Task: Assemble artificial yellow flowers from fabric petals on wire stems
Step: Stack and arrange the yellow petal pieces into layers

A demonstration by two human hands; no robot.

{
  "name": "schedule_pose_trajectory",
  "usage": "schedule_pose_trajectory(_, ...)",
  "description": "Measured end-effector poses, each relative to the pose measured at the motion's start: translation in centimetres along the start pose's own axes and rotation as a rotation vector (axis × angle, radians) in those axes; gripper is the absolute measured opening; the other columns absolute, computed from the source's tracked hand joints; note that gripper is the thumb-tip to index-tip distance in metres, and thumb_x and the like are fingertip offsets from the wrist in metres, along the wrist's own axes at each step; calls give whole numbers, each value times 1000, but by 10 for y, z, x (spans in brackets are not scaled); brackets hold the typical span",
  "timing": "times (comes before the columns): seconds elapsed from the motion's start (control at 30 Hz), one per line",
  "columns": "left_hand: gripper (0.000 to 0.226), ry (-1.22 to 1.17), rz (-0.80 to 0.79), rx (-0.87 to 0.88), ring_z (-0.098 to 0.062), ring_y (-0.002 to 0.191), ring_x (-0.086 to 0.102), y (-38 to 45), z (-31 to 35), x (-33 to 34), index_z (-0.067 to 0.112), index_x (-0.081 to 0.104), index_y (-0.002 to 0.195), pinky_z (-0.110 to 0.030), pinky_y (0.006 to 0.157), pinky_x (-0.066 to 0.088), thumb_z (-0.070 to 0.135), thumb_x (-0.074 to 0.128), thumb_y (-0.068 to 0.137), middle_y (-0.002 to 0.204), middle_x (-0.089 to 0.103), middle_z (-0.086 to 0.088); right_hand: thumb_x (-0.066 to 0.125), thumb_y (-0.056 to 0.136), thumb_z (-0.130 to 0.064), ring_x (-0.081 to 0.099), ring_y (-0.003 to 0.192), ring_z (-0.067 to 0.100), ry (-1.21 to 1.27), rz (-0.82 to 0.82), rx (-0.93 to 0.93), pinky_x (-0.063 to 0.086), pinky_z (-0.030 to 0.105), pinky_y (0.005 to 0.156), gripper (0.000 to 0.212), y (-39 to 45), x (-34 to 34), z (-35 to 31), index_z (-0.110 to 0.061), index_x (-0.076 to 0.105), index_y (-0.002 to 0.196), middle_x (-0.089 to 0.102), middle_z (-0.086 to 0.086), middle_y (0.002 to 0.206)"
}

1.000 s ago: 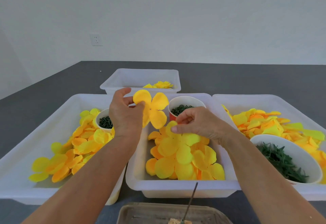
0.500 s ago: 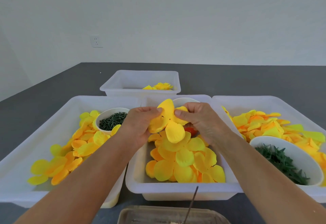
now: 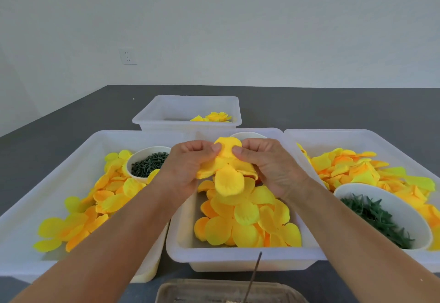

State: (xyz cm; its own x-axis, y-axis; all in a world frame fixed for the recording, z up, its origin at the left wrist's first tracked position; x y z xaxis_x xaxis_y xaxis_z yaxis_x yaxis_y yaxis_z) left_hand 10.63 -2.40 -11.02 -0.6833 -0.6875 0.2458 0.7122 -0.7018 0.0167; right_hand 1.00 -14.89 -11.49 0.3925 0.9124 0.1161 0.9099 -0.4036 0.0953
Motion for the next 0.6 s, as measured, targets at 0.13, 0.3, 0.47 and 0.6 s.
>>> schedule_pose_trajectory(0.13,13,-161,-102,-98,-16,53,63,-1,2,0,11,70,59,-22,46,51,12,62,68,63,68,-6,64,74,-16,64,75,21,142,-89,-10,53,30,70,21,2,0,-3,0,68,87,69,11,80)
schedule_pose_trajectory(0.3,15,340,129,161,-26,70,58,4,-6,-1,15,70,71,-37,65,49,6,67,82,73,67,-16,73,80,-17,51,60,11,-369,216,-162,44,28,58,14,5,-5,7,-6,67,73,59,2,64)
schedule_pose_trajectory(0.47,15,485,196,286,-26,66,57,2,-7,0,19,70,68,-44,63,52,10,72,79,77,68,-24,78,73,-30,47,51,3,-465,319,-219,41,24,53,22,5,-6,7,-14,65,64,57,-10,54)
schedule_pose_trajectory(0.6,7,318,128,186,-20,60,60,1,-5,-1,8,69,72,-28,56,51,9,69,79,69,68,-17,74,79,-21,48,51,2,-472,312,-221,41,24,56,19,4,-4,5,-15,66,62,58,-13,53)
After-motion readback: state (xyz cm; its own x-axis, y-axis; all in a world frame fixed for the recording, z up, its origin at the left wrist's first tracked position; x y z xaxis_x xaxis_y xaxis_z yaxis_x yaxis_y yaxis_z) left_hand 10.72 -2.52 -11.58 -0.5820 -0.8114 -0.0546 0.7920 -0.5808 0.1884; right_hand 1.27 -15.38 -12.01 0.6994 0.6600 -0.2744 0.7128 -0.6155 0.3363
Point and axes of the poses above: each hand's wrist, its own y-axis towards the middle knuckle, its own x-axis out of the palm, z = x × y, the point moved 1 cm from there along y, towards the middle knuckle
